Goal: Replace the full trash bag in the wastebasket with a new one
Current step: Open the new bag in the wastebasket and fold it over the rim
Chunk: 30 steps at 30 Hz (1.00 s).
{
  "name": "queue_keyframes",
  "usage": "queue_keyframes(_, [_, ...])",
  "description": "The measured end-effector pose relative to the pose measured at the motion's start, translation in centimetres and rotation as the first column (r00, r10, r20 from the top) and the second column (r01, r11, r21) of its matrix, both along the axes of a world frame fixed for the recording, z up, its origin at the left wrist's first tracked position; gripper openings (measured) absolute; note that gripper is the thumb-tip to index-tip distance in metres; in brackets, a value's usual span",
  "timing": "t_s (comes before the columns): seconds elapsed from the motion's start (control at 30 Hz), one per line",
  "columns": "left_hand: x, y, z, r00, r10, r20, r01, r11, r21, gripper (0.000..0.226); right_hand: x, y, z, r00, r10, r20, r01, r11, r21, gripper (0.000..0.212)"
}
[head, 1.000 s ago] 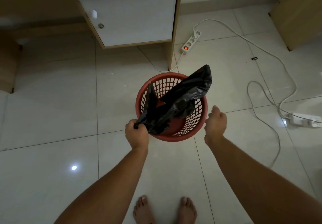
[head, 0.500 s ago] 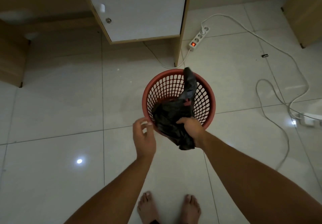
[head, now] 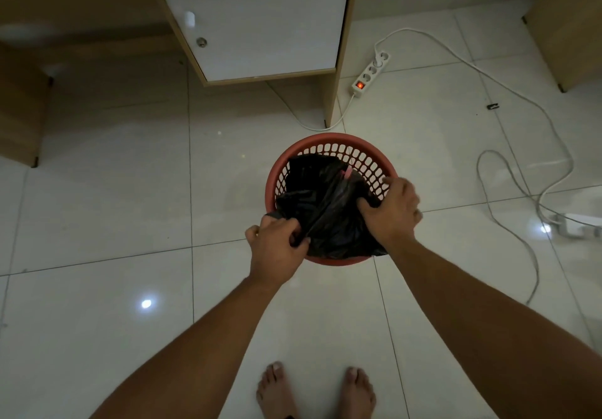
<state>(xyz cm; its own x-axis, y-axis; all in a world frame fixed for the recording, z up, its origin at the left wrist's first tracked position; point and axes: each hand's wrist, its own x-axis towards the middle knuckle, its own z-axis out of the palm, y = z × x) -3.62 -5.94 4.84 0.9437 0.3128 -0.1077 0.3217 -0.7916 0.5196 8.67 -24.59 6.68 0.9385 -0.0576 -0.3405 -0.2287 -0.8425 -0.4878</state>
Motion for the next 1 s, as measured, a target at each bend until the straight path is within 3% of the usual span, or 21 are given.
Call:
queue_keyframes(0.03, [0.1,-0.4,0.0,1.0,0.004,0.011,-0.004,1.0,0.022,0.023,-0.2,-0.2,0.6,0.988,-0.036,0.151,0.036,0.999,0.007,0.056])
queue_keyframes(0.1, [0.5,-1.1,-0.1,0.999,0.006,0.05,-0.006,1.0,0.01,0.015,-1.1,-0.8,1.5,0.937,-0.12,0.327,0.059,0.98,0.19,0.031])
queue_keyframes(0.13, [0.8,-1.6,0.0,0.998,-0.001,0.062,0.003,1.0,-0.021,0.013,-1.8,-0.9,1.9,0.942,-0.142,0.305,0.041,0.948,0.315,0.024])
queue_keyframes(0.17, [1.1,-2.1,0.2,0.998,-0.014,0.069,0.019,0.997,-0.072,0.012,-2.5,-0.9,2.3,0.967,-0.13,0.217,0.026,0.903,0.428,0.029])
queue_keyframes(0.23, [1.6,-3.1,0.6,0.994,-0.046,0.096,0.064,0.979,-0.194,0.011,-3.8,-0.4,2.5,0.999,0.006,-0.038,0.017,0.822,0.569,0.034])
queue_keyframes(0.27, [1.9,-3.6,0.8,0.993,-0.049,0.106,0.074,0.965,-0.25,0.012,-4.3,-0.1,2.4,0.987,0.095,-0.126,-0.004,0.814,0.58,0.029])
queue_keyframes(0.33, [2.4,-4.3,1.0,0.998,-0.023,0.052,0.041,0.924,-0.381,0.018,-4.5,0.3,1.6,0.977,0.154,-0.145,-0.059,0.857,0.512,0.018])
queue_keyframes(0.43, [3.0,-3.9,1.1,0.984,0.006,-0.178,-0.117,0.775,-0.621,0.044,-3.5,-0.2,1.2,0.987,0.048,-0.155,0.041,0.853,0.52,0.029])
queue_keyframes(0.5, [3.4,-3.3,0.7,0.974,0.045,-0.221,-0.19,0.69,-0.698,0.05,-2.7,-1.0,1.1,0.985,0.044,-0.167,0.05,0.852,0.521,0.031])
queue_keyframes(0.57, [4.1,-2.2,-0.1,0.959,0.113,-0.258,-0.249,0.771,-0.586,0.045,-2.5,-1.6,0.9,0.974,0.038,-0.224,0.101,0.812,0.575,0.028])
queue_keyframes(0.63, [4.7,-1.0,-0.9,0.91,0.129,-0.393,-0.253,0.926,-0.281,0.044,-2.4,-2.3,1.1,0.964,0.005,-0.266,0.171,0.755,0.633,0.024])
queue_keyframes(0.7, [4.9,-0.5,-0.9,0.874,0.185,-0.45,-0.252,0.963,-0.093,0.046,-2.3,-3.0,1.3,0.963,-0.013,-0.268,0.198,0.708,0.678,0.022])
queue_keyframes(0.73, [4.9,-0.3,-0.7,0.911,0.227,-0.343,-0.258,0.965,-0.047,0.045,-2.3,-3.3,1.4,0.965,-0.012,-0.262,0.197,0.693,0.694,0.021])
queue_keyframes(0.77, [4.8,-0.4,-0.1,0.958,0.249,-0.143,-0.257,0.966,-0.038,0.04,-2.2,-3.5,1.5,0.967,-0.008,-0.254,0.19,0.684,0.704,0.021])
queue_keyframes(0.8, [4.8,-0.6,0.4,0.972,0.226,0.061,-0.22,0.972,-0.084,0.029,-2.3,-3.7,1.6,0.969,0.0,-0.248,0.183,0.674,0.716,0.021])
queue_keyframes(0.83, [4.9,-1.1,1.1,0.97,0.181,0.164,-0.148,0.969,-0.196,0.018,-2.3,-3.7,1.6,0.969,0.015,-0.246,0.176,0.659,0.732,0.021])
queue_keyframes(0.87, [5.2,-1.9,2.1,0.982,0.121,0.148,-0.065,0.939,-0.339,0.016,-2.3,-3.6,1.8,0.969,0.044,-0.241,0.158,0.639,0.753,0.021])
queue_keyframes(0.93, [5.8,-3.6,3.8,0.994,-0.017,-0.107,-0.057,0.762,-0.645,0.034,-2.5,-3.3,2.0,0.965,0.134,-0.223,0.096,0.613,0.785,0.02])
queue_keyframes(1.0, [6.4,-4.5,4.1,0.968,-0.104,-0.23,-0.111,0.644,-0.757,0.036,-2.7,-2.9,2.1,0.957,0.196,-0.215,0.053,0.61,0.791,0.02])
